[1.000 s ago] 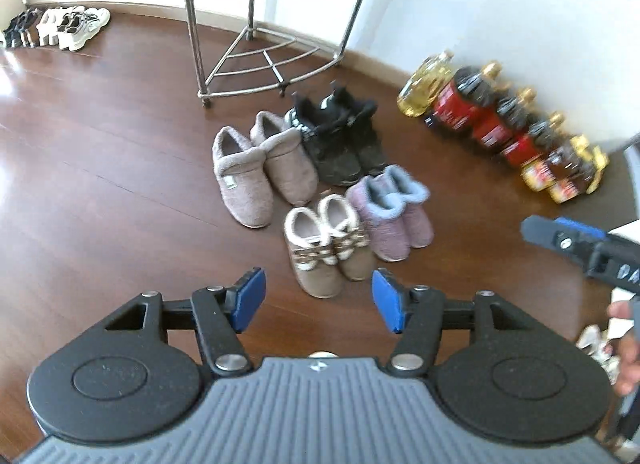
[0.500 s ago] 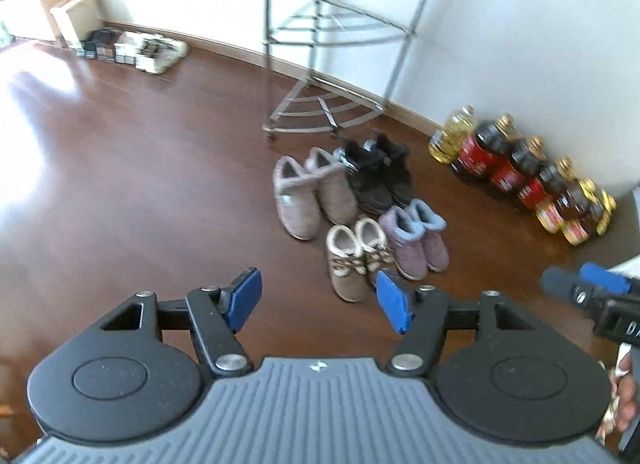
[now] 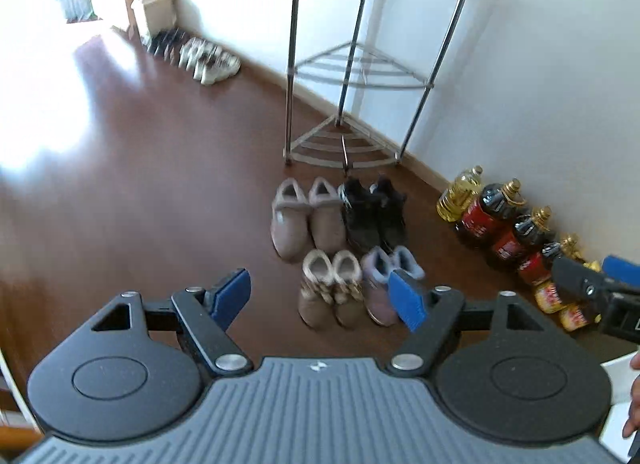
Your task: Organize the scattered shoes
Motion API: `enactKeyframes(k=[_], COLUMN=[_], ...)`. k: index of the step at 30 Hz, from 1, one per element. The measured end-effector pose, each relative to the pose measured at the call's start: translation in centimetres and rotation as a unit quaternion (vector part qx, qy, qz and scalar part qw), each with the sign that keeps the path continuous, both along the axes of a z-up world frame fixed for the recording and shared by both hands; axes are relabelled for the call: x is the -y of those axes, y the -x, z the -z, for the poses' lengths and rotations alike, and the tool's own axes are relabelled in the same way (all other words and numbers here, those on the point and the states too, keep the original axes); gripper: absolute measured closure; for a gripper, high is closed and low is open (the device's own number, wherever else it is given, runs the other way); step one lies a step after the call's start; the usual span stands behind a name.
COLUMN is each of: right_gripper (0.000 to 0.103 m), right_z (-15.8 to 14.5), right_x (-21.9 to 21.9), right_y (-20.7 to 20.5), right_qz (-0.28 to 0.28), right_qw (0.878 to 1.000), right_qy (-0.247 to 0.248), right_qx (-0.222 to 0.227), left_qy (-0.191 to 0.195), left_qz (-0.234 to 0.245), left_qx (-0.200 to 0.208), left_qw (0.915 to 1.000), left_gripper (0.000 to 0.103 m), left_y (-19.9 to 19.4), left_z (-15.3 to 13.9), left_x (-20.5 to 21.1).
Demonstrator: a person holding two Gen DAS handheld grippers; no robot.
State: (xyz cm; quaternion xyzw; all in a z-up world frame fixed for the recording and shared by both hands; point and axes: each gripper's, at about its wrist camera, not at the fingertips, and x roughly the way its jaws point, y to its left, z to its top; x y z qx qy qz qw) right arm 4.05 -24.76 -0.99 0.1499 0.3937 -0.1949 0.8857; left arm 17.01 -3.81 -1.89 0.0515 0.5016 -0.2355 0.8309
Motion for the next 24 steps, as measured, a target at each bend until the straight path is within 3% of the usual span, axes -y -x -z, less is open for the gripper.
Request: enactKeyframes(k=[6,12,24], right_gripper=[0.001,0.001,0.001], right_z=[-0.5,-0.4,-1.2], right_x=[2.4,1.9,-4.8], right_y=[4.5,7.8,10.7], right_qz=[-0.012,0.000,-0.001], right_qw=[1.000,1.000,1.000], right_qy=[0.003,-0.024,-0.019], right_qx=[-0.014,-0.007,-0.006], left_qy=[-0.014,-0.030,-0.057], left_qz=[0.008,0.014,0.002], left_qx=[-0.003,0.007,0.018], left_qw=[0.9999,0.9994,0.9982], left_gripper=[0.024,0.024,0.024], left_y=[6.5,9.4,12.3], left_z=[-1.3,-2.6,-3.6], left_x=[2.0,1.8,-3.5])
